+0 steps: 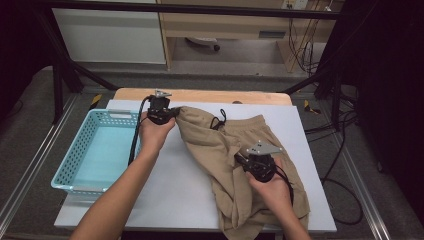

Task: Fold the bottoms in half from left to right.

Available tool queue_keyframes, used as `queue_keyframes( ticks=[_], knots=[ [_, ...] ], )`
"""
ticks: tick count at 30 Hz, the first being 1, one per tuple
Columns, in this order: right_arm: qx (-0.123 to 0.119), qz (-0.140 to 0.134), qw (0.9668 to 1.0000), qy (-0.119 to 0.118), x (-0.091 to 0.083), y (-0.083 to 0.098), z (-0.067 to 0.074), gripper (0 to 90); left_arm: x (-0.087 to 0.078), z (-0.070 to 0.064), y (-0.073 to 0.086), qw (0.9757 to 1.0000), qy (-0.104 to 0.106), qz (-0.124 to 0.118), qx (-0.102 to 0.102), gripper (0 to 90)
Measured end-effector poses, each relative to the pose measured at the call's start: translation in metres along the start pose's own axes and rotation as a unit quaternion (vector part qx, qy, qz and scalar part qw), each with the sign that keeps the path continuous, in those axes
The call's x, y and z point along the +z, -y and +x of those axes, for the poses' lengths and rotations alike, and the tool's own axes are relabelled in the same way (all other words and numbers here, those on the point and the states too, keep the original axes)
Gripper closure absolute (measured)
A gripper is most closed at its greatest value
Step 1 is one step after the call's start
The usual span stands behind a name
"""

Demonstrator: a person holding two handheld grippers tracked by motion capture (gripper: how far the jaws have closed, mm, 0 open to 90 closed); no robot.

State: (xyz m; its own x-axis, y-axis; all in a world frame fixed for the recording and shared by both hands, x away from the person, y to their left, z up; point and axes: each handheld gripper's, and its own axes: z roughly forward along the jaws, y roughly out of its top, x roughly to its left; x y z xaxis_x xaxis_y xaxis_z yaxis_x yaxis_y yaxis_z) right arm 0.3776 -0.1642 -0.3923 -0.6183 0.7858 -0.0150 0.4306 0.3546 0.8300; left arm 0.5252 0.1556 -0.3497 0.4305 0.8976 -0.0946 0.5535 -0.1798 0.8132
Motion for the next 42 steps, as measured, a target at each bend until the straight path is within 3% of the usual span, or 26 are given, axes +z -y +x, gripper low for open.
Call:
queue_keyframes(
  ticks=[10, 17, 19, 23, 26, 33, 42],
  knots=[
    [-0.004, -0.011, 0.9999, -0.011, 0.015, -0.021, 0.005, 88.6, -0.012, 0.028, -0.024, 0.9996, -0.026, -0.011, 0.003, 89.3],
    [-0.016, -0.02, 0.9994, -0.021, 0.028, -0.038, 0.017, 88.6, -0.025, 0.056, -0.03, 0.9987, -0.046, -0.021, -0.01, 89.4],
    [-0.022, -0.022, 0.9993, -0.023, 0.031, -0.044, 0.02, 88.7, -0.029, 0.065, -0.032, 0.9979, -0.054, -0.034, -0.014, 89.4],
    [-0.019, -0.031, 0.9987, -0.037, 0.037, -0.058, 0.025, 88.7, -0.039, 0.081, -0.035, 0.9961, -0.059, -0.051, -0.04, 89.4],
    [-0.017, -0.038, 0.9981, -0.046, 0.04, -0.066, 0.03, 88.7, -0.044, 0.088, -0.033, 0.996, -0.062, -0.047, -0.044, 89.4],
    [-0.024, -0.034, 0.9979, -0.05, 0.035, -0.06, 0.038, 88.7, -0.045, 0.086, -0.021, 0.9973, -0.051, -0.032, -0.043, 89.3],
    [-0.028, -0.039, 0.9978, -0.046, 0.002, -0.046, 0.04, 88.8, -0.046, 0.058, -0.02, 0.9984, -0.028, -0.041, -0.028, 89.2]
  ],
)
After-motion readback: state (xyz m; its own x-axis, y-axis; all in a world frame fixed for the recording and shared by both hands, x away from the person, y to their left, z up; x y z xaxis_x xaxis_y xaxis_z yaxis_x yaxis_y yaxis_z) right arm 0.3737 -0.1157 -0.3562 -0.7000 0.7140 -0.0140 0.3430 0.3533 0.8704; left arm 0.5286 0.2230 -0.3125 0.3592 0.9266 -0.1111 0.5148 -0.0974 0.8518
